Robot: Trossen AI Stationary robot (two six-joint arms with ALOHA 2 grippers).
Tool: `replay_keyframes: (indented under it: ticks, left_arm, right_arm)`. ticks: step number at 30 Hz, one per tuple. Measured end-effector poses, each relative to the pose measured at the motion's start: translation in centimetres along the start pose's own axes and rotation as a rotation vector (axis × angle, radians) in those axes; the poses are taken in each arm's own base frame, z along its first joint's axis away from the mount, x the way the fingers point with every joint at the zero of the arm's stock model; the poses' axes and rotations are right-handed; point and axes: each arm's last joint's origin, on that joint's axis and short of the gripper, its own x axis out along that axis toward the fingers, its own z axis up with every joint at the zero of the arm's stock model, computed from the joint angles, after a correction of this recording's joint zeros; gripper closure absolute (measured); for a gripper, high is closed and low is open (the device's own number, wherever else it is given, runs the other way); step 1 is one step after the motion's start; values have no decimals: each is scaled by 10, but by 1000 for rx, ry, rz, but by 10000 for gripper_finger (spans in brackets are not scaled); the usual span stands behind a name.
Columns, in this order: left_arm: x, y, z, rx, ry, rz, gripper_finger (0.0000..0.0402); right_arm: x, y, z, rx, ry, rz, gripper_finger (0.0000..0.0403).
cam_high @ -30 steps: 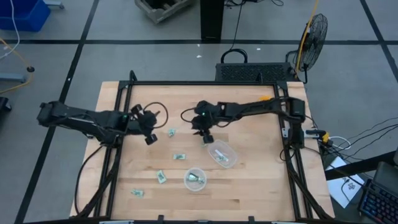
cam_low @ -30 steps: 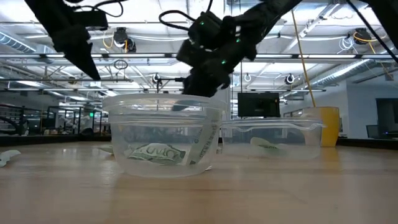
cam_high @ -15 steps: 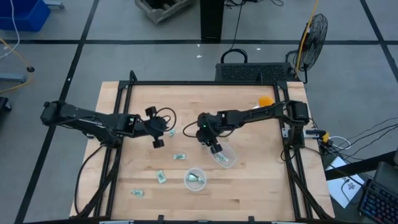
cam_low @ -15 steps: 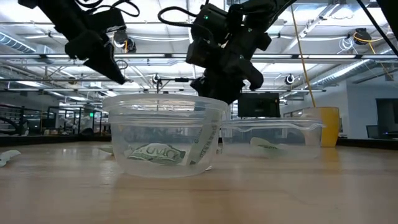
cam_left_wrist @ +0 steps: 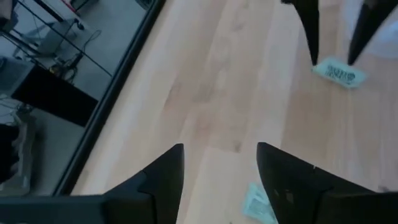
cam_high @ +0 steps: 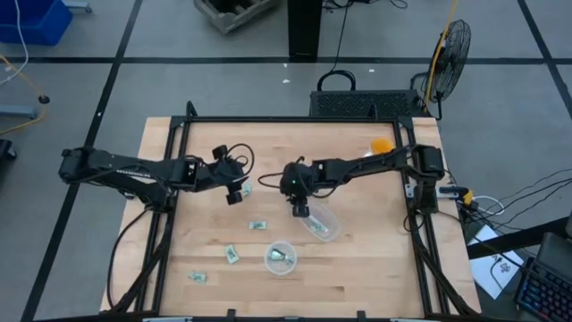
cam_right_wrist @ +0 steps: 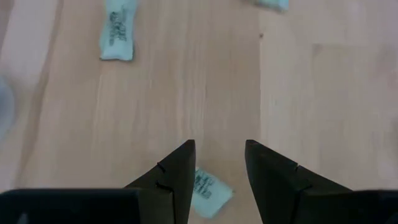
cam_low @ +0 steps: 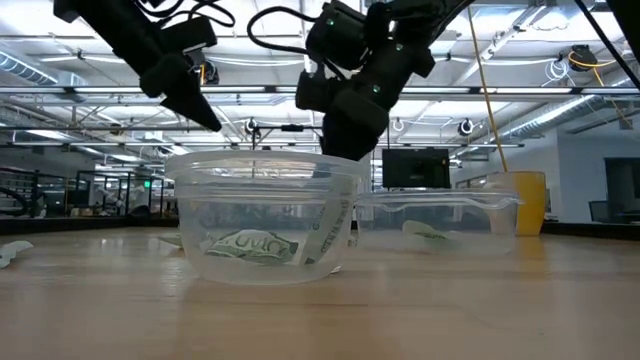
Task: Pick and place items into bin
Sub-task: Put the Stevia packet into the right transparent bin
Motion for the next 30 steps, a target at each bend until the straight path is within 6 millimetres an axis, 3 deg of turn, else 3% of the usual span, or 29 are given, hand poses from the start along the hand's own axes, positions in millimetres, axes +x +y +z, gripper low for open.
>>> replay_keyframes:
  ticks: [8,21,30]
  left_arm:
    - [3,7,-1,-9,19,18,192]
    - [3,7,-2,-23,24,18,192]
    - [3,7,-2,-64,23,17,192]
  right_arm:
    - [2,28,0,-2,10,-147,271]
    - [6,57,-11,-95,61,-3,271]
    - [7,51,-10,-129,53,-5,271]
